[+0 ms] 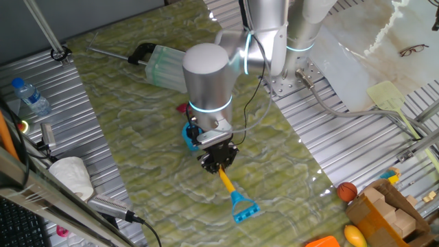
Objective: Use a shovel to scoop up an object
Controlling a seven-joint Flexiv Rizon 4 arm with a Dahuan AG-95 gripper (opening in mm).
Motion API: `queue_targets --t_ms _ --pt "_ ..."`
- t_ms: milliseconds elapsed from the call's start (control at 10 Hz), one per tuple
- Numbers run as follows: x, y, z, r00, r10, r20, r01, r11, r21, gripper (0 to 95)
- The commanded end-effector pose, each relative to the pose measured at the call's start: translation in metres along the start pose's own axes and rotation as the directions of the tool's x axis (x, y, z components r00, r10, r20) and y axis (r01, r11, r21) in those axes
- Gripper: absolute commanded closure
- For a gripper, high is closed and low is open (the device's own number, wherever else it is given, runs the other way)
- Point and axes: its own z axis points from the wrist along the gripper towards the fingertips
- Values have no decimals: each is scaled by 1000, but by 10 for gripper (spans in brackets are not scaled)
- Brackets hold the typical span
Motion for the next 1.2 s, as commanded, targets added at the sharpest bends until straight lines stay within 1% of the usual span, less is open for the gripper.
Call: queue_targets --t_ms 100,300,400,600,1000,1200 --pt "5 2 -1 1000 -16 -6 16 1000 -1 950" --pt "12 6 -5 999 -30 -15 30 1000 0 950" --pt "17 9 -7 999 -37 -9 37 999 0 950" --pt "25 14 -9 999 -50 -11 50 999 1 950" --pt "36 24 -8 998 -68 -6 68 998 17 950" --pt "41 29 -12 998 -69 -5 69 997 18 950"
